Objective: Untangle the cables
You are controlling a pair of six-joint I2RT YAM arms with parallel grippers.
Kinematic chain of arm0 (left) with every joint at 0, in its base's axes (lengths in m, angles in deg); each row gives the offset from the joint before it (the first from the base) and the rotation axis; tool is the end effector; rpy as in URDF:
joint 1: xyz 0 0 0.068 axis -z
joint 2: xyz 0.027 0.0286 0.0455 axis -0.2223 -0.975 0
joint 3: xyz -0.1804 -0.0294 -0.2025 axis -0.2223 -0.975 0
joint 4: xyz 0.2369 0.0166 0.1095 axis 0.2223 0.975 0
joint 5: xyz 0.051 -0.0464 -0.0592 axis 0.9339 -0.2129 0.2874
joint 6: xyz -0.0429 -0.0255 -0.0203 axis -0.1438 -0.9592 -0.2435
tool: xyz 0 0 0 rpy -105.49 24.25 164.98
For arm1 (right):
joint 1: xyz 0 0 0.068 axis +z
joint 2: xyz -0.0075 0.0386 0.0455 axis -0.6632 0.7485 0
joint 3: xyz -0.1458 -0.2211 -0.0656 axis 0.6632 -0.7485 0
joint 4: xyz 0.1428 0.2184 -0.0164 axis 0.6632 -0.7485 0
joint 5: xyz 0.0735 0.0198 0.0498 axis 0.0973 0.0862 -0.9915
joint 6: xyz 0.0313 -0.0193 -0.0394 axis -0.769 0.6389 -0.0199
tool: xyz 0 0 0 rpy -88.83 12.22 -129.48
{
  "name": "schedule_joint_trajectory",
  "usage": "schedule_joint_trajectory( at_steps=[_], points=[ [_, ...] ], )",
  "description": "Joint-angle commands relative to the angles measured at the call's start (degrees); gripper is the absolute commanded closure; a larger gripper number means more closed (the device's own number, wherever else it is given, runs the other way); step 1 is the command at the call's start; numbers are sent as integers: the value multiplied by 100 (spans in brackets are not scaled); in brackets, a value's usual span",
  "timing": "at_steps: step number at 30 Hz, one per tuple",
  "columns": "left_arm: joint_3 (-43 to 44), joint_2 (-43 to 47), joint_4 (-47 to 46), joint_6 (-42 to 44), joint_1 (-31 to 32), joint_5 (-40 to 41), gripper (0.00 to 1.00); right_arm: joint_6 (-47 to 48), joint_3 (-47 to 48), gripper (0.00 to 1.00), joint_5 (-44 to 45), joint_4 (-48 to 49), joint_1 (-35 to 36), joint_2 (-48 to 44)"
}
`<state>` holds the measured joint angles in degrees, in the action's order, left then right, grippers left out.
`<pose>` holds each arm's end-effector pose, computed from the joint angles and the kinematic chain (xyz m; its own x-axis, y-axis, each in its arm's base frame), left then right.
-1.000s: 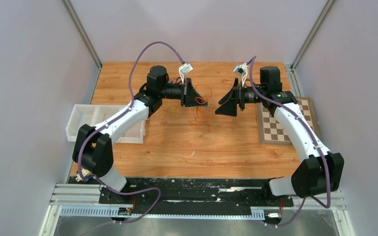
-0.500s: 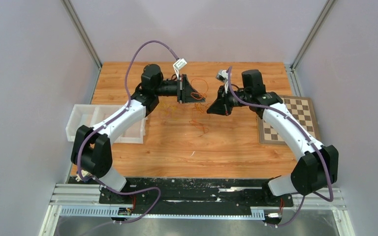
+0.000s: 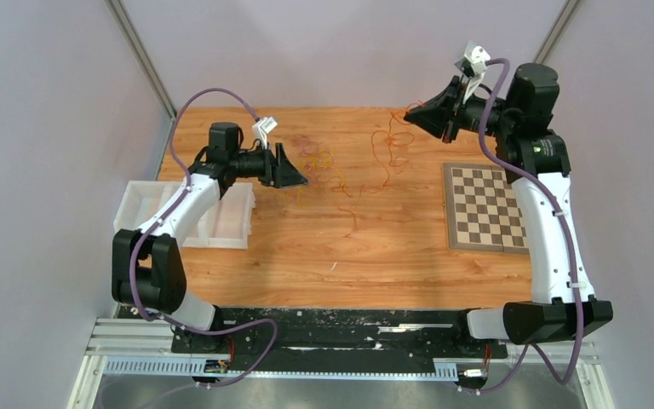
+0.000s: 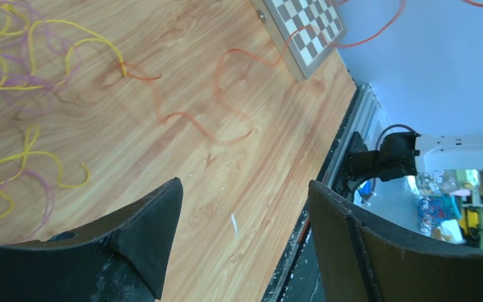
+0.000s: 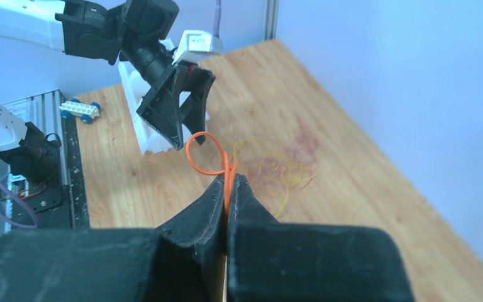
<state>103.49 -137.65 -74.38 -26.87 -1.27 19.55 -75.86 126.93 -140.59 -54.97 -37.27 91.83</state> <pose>0.3243 -0.0963 0.2889 -0.7637 -0.0312 -0.6448 0.5734 0.4260 -0.6998 0.2650 0.0504 0.4828 -0.0698 -0.0878 -0.9937 -0.8993 0.4366 0.0246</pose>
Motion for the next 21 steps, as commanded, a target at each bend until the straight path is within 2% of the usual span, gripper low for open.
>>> schedule_joint_trajectory(
  at_steps=[1, 2, 5, 8, 12, 16, 21],
  points=[
    [258, 869, 364, 874, -124, 277, 17, -63, 840, 100, -179, 162, 32, 62],
    [343, 940, 421, 1078, -131, 319, 16, -136, 1004, 100, -240, 188, 38, 105],
    [953, 1227, 464, 1298, -123, 365, 1, -363, 1465, 100, -371, 247, 38, 223],
    [1414, 1367, 155, 1395, 8, 134, 0, -568, 1588, 100, -486, 295, 106, 287],
    [2424, 1087, 828, 2495, 834, 386, 0, -695, 1418, 100, -594, 317, 238, 314],
    [2973, 633, 1120, 2382, 1473, 277, 0, -702, 1148, 100, -539, 378, 441, 205],
    [2962, 349, 844, 2286, 2137, 739, 3, -701, 910, 100, -479, 401, 597, 118]
  ],
)
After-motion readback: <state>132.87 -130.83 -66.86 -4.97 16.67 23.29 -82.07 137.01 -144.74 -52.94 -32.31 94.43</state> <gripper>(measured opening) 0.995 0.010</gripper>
